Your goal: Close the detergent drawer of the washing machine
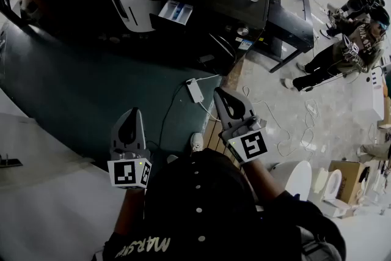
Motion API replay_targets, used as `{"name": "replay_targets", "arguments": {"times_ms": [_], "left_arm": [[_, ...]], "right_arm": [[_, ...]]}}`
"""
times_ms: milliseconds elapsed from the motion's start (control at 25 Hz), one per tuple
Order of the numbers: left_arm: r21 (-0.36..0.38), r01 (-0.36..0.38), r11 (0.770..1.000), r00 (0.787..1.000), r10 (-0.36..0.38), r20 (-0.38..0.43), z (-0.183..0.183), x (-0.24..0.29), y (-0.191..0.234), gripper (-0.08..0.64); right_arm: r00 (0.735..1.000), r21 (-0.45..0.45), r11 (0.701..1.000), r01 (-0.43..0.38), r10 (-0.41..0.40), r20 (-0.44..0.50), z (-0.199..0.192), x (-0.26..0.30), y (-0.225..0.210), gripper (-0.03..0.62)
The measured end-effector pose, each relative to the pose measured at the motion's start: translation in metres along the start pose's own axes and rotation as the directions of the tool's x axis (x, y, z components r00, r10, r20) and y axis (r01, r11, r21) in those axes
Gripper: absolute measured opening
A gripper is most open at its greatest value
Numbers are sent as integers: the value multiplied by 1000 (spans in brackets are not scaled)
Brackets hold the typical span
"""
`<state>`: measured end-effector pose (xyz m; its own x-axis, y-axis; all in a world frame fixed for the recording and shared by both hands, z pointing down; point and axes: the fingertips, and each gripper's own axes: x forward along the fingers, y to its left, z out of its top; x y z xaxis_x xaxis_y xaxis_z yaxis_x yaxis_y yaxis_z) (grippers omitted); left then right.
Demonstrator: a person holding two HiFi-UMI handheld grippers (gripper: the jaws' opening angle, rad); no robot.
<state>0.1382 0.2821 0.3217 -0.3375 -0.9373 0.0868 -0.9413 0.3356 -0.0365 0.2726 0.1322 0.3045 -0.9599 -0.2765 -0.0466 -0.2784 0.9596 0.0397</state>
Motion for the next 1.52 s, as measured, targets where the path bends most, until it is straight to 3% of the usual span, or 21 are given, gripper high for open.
{"name": "replay_targets", "arguments": {"times_ms": [160, 360, 560, 880, 1000, 1160, 1400, 1480, 1520], "left_arm": [[-3, -2, 1000, 1000, 2, -4, -7, -2, -3, 2], [-85, 3, 996, 998, 3, 70, -12, 4, -16, 2], [-49, 15, 999, 1000, -16, -20, -14, -1, -17, 2], [-37, -3, 999, 1000, 2, -23, -1, -9, -7, 2], [-74, -19, 997, 1000, 19, -4, 5, -11, -2, 2], [-13, -17, 1000, 1000, 17, -6, 0, -10, 5, 2], [-18, -10, 1000, 1000, 10, -6, -3, -9, 2, 2], [-17, -7, 1000, 1000, 7, -7, -3, -9, 2, 2], [-18, -6, 1000, 1000, 6, -7, -3, -9, 2, 2]], "right_arm": [[1000, 18, 1000, 6, -6, 2, -6, -5, 0, 31], [1000, 67, 998, 22, -23, 12, -17, -22, -7, 32], [1000, 74, 997, 12, -14, 15, -5, -18, -5, 32], [1000, 37, 999, -11, 10, 8, -5, -15, -2, 32], [1000, 27, 1000, -4, 4, 19, -2, -10, 0, 32], [1000, 45, 999, 3, -3, 13, 0, -3, 3, 32], [1000, 59, 998, -3, 2, 17, 1, -3, 4, 34], [1000, 69, 997, -17, 16, 17, 0, -3, 6, 73], [1000, 75, 997, -21, 20, 15, -1, -2, 8, 139]]}}
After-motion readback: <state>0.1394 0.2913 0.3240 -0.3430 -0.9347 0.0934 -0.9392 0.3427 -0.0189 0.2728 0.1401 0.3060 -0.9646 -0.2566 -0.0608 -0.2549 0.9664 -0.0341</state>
